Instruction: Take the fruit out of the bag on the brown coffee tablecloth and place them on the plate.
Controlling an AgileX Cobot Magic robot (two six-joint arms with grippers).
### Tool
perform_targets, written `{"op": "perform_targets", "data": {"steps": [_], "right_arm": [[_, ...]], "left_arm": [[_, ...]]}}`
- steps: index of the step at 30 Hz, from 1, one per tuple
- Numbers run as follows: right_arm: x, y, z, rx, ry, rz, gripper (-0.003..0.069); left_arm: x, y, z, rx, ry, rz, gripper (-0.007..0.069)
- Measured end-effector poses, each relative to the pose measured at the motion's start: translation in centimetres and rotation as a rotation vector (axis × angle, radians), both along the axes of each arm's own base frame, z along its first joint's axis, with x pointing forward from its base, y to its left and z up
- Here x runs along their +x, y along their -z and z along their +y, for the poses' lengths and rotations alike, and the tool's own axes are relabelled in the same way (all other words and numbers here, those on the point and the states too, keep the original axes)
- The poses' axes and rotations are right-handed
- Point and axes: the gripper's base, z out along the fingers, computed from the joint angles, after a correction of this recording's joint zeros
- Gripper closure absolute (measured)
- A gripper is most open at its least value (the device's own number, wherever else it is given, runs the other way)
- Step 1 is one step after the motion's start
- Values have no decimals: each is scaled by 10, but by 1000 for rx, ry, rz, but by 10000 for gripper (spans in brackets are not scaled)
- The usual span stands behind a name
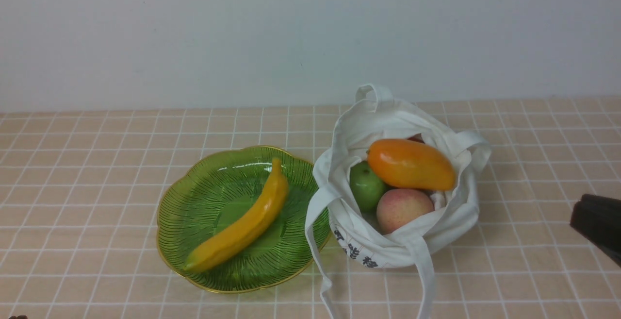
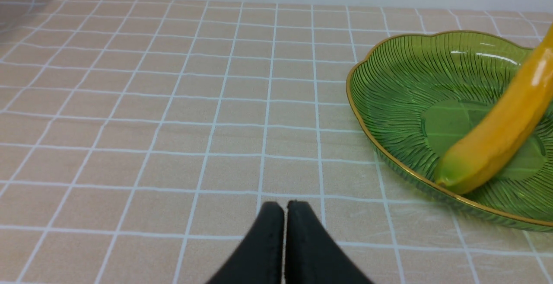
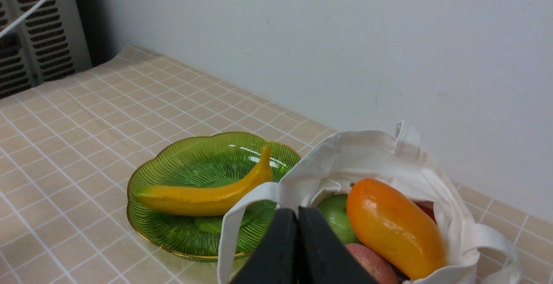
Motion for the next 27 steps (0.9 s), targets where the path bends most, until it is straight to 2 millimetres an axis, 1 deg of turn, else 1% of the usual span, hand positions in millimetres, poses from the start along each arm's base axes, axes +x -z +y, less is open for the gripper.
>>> {"op": "perform_targets", "data": {"steps": [7,9,11,13,14,15,16,17,19,20,21,22,23,27], "right_arm": [[-1,3,0,25,-5,19,673],[-2,11,-3,50,17,25,673],[-2,26,-12,93,97,17,673],[-3,32,-16,106,130,16,673],[-3,44,-22,121,191,16,673],[-5,51,-26,130,226,12,673],[-7,65,-32,133,288,21,673],[-8,70,-36,142,322,18,673],[-11,88,-42,150,393,31,673],[-12,91,-43,152,408,33,673],[-15,106,-47,164,464,40,673],[-15,109,-48,165,475,40,673],[-18,119,-51,171,512,38,673],[-23,140,-56,185,583,16,673]], "left_arm": [[0,0,0,0,0,0,632],[0,0,0,0,0,0,632],[0,0,0,0,0,0,632],[0,0,0,0,0,0,632],[0,0,0,0,0,0,632],[0,0,0,0,0,0,632],[0,0,0,0,0,0,632],[0,0,0,0,0,0,632],[0,0,0,0,0,0,632],[0,0,0,0,0,0,632],[0,0,0,0,0,0,632],[0,0,0,0,0,0,632],[0,0,0,0,0,0,632],[0,0,0,0,0,0,632]]}}
